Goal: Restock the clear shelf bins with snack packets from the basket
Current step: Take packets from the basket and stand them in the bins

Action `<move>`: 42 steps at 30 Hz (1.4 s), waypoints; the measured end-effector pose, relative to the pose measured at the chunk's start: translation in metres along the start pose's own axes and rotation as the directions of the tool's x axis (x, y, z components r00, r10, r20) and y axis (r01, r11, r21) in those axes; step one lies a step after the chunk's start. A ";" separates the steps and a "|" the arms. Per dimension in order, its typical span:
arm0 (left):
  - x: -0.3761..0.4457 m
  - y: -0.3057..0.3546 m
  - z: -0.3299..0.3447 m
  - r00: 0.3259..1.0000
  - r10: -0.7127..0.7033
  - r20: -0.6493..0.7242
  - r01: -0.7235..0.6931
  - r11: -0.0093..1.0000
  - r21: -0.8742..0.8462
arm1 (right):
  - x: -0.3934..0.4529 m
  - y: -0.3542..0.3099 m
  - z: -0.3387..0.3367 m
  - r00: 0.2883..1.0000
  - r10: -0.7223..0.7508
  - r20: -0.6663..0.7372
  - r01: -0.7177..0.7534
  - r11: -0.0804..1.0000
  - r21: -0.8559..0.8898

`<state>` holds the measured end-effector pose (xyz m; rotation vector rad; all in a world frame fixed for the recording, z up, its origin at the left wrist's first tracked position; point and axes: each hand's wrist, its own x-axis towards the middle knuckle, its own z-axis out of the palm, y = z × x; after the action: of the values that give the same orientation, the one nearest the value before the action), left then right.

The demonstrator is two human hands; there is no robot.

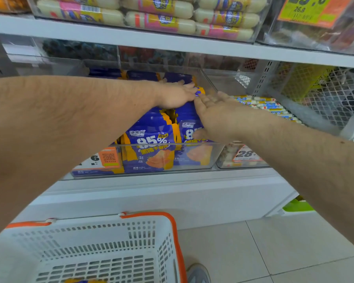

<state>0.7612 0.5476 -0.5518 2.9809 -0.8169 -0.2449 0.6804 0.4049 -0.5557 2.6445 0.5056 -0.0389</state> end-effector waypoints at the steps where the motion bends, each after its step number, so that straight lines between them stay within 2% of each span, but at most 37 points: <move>1: 0.001 0.000 0.001 1.000 0.010 -0.006 -0.009 1.000 0.008 | 0.002 0.001 0.000 1.000 0.023 -0.003 -0.023 1.000 -0.001; 4: -0.001 0.002 0.004 1.000 -0.004 -0.008 0.004 1.000 -0.027 | 0.006 -0.004 0.001 0.998 0.071 0.003 -0.071 0.997 0.023; 7: -0.011 0.008 -0.001 0.999 -0.052 -0.009 0.052 0.998 0.042 | 0.005 -0.006 -0.004 0.996 0.088 0.022 -0.090 0.994 0.065; 12: -0.042 0.020 -0.004 0.999 0.006 -0.036 -0.001 0.992 0.128 | -0.006 -0.006 -0.007 0.996 0.089 -0.016 -0.085 0.982 0.170; 15: -0.063 0.014 -0.003 0.990 -0.030 -0.136 0.033 0.999 0.020 | -0.012 -0.006 -0.008 0.992 0.100 -0.070 -0.083 0.973 0.215; 21: -0.105 0.010 0.012 0.962 -0.025 -0.270 -0.004 0.995 -0.103 | -0.029 -0.015 -0.020 0.982 0.146 -0.123 -0.111 0.961 0.253; 24: -0.123 0.012 0.016 0.929 -0.016 -0.370 -0.025 0.994 -0.106 | -0.038 -0.023 -0.025 0.967 0.189 -0.171 -0.149 0.964 0.222; 27: -0.138 0.016 0.019 0.878 -0.014 -0.478 -0.050 0.992 -0.120 | -0.043 -0.030 -0.029 0.906 0.267 -0.327 -0.241 0.963 0.119; 29: -0.146 0.019 0.023 0.853 -0.019 -0.522 -0.066 0.988 -0.143 | -0.041 -0.034 -0.027 0.878 0.340 -0.337 -0.292 0.938 0.184; 32: -0.155 0.020 0.029 0.836 -0.008 -0.548 -0.086 0.986 -0.145 | -0.029 -0.043 -0.018 0.860 0.442 -0.253 -0.339 0.868 0.364; 37: -0.165 0.022 0.039 0.816 -0.003 -0.577 -0.107 0.982 -0.156 | -0.022 -0.045 -0.010 0.835 0.487 -0.257 -0.327 0.813 0.481; 42: -0.177 0.023 0.057 0.701 0.059 -0.710 -0.167 0.983 -0.082 | -0.031 -0.044 -0.006 0.835 0.482 -0.266 -0.275 0.784 0.556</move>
<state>0.5901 0.6187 -0.5814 2.5168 -0.8086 0.7773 0.6349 0.4335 -0.5654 3.2367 0.0454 0.5880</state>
